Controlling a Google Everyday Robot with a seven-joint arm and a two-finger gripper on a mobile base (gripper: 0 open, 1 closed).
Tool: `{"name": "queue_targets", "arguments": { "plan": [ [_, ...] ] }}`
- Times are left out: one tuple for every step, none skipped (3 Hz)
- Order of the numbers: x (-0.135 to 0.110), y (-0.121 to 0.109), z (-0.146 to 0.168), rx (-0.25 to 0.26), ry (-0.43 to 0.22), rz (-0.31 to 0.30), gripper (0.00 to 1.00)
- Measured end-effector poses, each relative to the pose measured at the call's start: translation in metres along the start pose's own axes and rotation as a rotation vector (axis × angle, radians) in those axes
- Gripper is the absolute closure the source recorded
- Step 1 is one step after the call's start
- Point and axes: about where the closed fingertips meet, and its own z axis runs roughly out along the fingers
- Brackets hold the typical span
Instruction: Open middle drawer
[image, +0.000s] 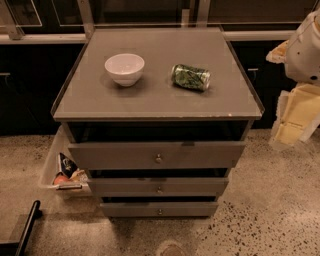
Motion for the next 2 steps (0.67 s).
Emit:
{"name": "queue_targets", "arguments": {
  "plan": [
    [0.0,0.0,0.0,0.0,0.0,0.0,0.0],
    [0.003,0.015,0.021,-0.045,-0.002,0.013,0.0]
  ]
}}
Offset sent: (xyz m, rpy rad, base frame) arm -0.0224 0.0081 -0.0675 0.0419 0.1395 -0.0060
